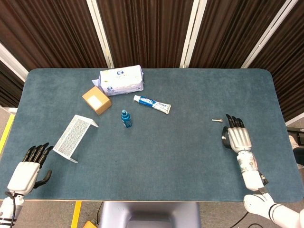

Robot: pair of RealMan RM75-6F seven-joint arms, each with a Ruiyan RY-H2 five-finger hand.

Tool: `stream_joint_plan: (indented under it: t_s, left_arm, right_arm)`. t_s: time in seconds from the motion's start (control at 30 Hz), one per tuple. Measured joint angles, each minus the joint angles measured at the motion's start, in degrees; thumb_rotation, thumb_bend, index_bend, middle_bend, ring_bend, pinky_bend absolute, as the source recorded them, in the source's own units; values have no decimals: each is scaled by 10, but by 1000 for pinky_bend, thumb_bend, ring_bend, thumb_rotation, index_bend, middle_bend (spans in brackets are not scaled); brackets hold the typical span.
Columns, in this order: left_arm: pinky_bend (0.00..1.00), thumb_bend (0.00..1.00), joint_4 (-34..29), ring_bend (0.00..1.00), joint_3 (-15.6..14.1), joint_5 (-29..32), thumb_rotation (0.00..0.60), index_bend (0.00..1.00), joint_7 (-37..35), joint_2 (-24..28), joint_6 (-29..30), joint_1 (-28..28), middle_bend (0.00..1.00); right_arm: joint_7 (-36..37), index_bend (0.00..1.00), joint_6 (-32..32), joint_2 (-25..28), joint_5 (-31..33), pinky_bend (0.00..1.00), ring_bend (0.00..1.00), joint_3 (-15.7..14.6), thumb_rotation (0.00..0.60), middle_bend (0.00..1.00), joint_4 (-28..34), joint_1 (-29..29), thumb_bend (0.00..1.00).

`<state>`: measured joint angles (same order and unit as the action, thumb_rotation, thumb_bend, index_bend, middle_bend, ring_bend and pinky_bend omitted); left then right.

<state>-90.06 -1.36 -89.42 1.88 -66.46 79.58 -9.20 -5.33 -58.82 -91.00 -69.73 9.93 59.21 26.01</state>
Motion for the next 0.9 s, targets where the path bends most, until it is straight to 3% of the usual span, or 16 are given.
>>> stream_joint_plan:
  t_s: [0.4,0.9]
  left_arm:
    - [36,456,0,0,-1,1,600,0,2,-1,-3,-1,0]
    - [35,456,-3,0,-1,6,600,0,6,1,-10,-3,0]
  right_arm:
    - [110,678,11,-14,5,208,25,15,600,137,-34,-11,464]
    - [119,581,13,-12,5,209,25,19,600,141,-39,-13,464]
